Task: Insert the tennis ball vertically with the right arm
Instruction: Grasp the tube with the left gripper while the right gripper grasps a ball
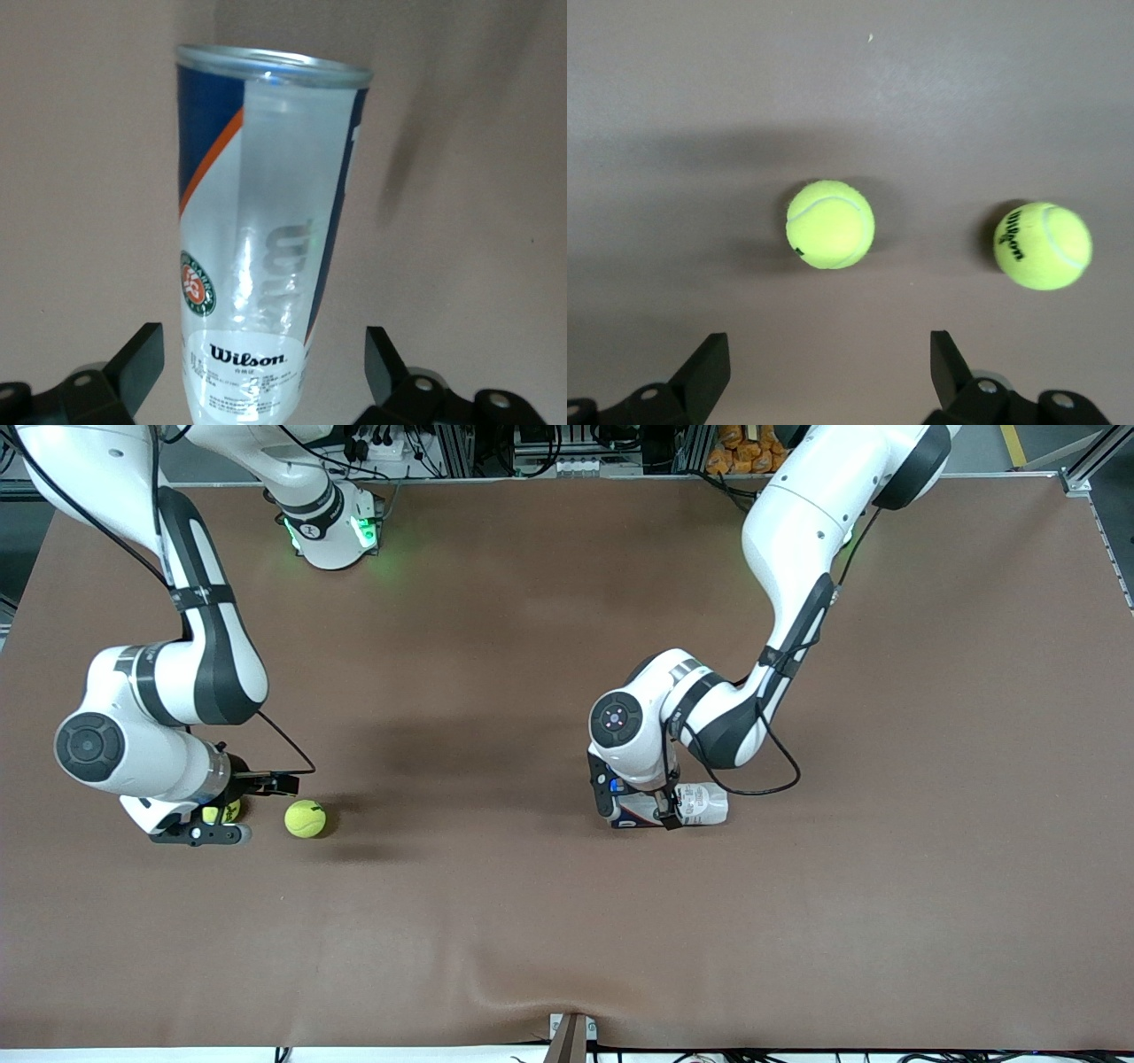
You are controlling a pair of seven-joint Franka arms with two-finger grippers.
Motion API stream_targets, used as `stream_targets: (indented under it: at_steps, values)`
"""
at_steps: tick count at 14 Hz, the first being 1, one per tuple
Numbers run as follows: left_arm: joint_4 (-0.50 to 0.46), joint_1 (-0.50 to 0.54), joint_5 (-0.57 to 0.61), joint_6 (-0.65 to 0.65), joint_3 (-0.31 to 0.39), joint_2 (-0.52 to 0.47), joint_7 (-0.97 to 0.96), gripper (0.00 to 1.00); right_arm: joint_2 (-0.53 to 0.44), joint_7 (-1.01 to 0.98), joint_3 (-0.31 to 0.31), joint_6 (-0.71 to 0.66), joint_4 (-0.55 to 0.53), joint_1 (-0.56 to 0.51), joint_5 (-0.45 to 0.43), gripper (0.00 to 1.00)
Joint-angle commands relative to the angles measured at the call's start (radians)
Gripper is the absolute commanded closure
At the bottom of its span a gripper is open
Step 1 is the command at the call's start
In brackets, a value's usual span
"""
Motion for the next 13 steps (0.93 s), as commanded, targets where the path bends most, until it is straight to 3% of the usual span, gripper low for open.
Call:
stream_targets:
  at_steps: [1,3,13]
  values:
    - [0.022,-0.001,0.031,-0.004,0.005,0.020,0.063,0.00,0.052,0.000,0.002,0.071,-0.012,-0.006,0.063,0.00]
    - [0.020,-0.002,0.097,0.007,0.004,0.029,0.071,0.00,0.088,0.000,0.002,0.091,-0.012,-0.008,0.064,0.00]
    - [0.020,0.001,0.116,0.071,0.004,0.075,0.074,0.00,0.192,-0.040,0.002,0.241,-0.012,-0.008,0.064,0.00]
